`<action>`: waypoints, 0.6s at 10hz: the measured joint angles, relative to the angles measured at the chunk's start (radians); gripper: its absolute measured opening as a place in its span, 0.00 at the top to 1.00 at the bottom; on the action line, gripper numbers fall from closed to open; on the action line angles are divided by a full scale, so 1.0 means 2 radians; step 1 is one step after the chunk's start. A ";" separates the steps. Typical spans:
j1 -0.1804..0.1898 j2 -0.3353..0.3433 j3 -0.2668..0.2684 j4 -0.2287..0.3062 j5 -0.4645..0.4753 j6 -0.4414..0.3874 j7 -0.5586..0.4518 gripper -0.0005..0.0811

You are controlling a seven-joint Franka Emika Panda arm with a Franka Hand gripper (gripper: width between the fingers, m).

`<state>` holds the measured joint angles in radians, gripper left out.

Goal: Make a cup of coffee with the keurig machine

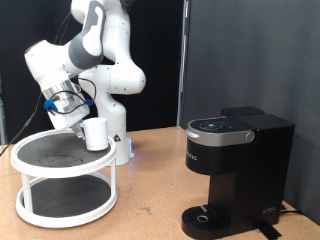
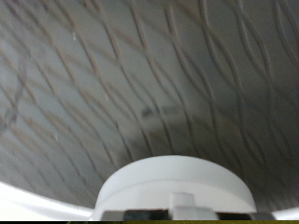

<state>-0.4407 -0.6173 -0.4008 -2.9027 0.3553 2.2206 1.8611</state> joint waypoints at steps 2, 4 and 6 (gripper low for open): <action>-0.008 -0.024 0.011 0.018 -0.003 -0.057 0.031 0.99; -0.014 -0.049 0.026 0.025 -0.012 -0.083 0.053 0.99; -0.020 -0.058 0.031 0.027 -0.017 -0.087 0.055 0.99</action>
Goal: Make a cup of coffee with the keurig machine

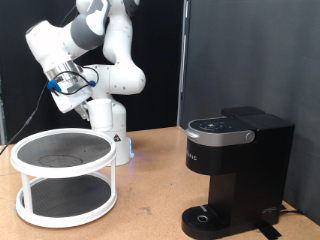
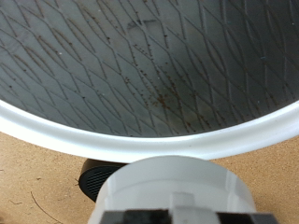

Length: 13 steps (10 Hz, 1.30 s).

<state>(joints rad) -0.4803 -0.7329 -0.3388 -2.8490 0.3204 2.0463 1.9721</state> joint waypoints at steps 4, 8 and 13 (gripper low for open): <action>0.028 0.024 0.035 0.015 0.037 -0.001 0.049 0.99; 0.070 0.059 0.097 0.023 0.100 0.067 0.115 0.99; 0.114 0.118 0.155 0.044 0.161 0.148 0.152 0.99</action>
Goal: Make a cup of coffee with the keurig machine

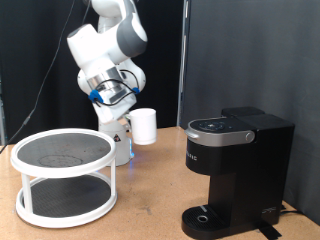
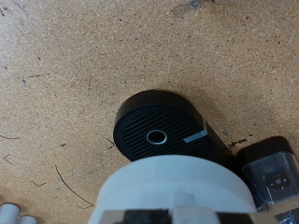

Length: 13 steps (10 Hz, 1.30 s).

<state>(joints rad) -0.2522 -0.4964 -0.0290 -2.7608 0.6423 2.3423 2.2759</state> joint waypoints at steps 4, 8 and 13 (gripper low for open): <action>-0.001 0.003 0.003 -0.007 -0.003 0.008 -0.001 0.99; -0.001 0.044 0.029 -0.011 -0.005 0.056 0.013 0.99; 0.000 0.120 0.064 -0.002 -0.003 0.104 0.031 0.99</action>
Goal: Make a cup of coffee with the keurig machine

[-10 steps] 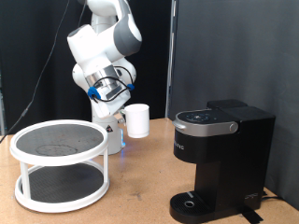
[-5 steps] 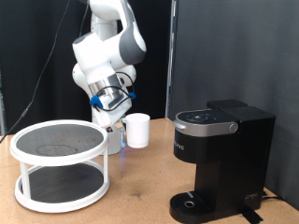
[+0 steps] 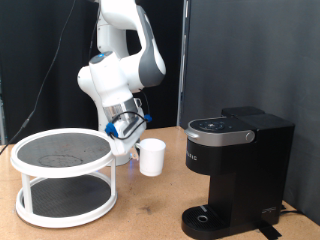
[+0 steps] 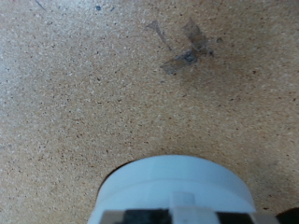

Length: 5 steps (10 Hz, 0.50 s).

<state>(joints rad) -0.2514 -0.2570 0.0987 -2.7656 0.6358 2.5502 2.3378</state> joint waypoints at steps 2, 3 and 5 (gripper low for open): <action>0.001 0.012 0.002 0.004 0.001 0.009 0.000 0.99; 0.001 0.012 0.002 0.004 0.001 0.006 0.000 0.99; 0.000 0.018 0.003 0.004 -0.004 0.006 0.009 0.99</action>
<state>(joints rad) -0.2507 -0.2208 0.1038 -2.7573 0.6275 2.5631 2.3557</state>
